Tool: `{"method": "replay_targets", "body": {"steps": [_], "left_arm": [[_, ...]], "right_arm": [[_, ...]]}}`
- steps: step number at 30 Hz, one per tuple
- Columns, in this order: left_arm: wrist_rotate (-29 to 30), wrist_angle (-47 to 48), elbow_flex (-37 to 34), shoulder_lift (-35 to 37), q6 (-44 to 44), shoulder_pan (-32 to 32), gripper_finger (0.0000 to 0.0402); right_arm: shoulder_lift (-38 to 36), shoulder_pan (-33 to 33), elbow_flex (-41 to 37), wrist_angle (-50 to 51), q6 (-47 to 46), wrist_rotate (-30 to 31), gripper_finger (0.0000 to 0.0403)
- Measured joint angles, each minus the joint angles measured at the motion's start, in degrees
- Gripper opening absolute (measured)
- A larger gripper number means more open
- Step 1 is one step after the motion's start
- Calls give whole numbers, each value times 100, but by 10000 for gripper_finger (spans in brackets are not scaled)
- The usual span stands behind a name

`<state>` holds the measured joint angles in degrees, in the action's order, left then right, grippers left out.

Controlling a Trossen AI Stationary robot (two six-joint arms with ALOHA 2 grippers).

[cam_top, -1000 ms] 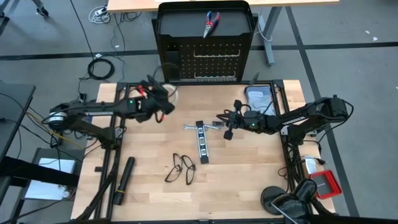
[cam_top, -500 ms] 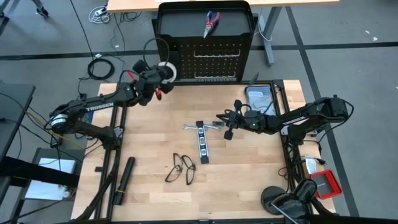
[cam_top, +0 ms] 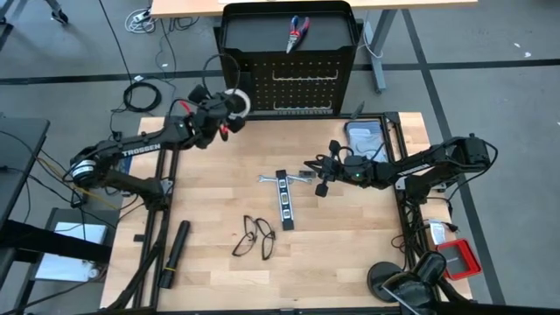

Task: Hang tools onto peg board
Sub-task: Hang the white tape on the black pegboard

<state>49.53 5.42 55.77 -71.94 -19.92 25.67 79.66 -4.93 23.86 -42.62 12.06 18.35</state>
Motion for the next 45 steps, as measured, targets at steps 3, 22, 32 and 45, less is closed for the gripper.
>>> {"method": "replay_targets", "body": {"steps": [3,22,32,45], "left_arm": [[0,78,-41,9,-92,-325,25],[930,-254,-1840,4,2332,-956,25],[361,-637,-1840,4,2461,-432,25],[-225,-1281,-1675,-474,2439,265,26]], "right_arm": [[0,-44,0,23,114,0,23],[0,-124,0,-18,178,0,22],[0,-124,0,-28,167,0,15],[2,-126,0,-261,163,-179,13]]}}
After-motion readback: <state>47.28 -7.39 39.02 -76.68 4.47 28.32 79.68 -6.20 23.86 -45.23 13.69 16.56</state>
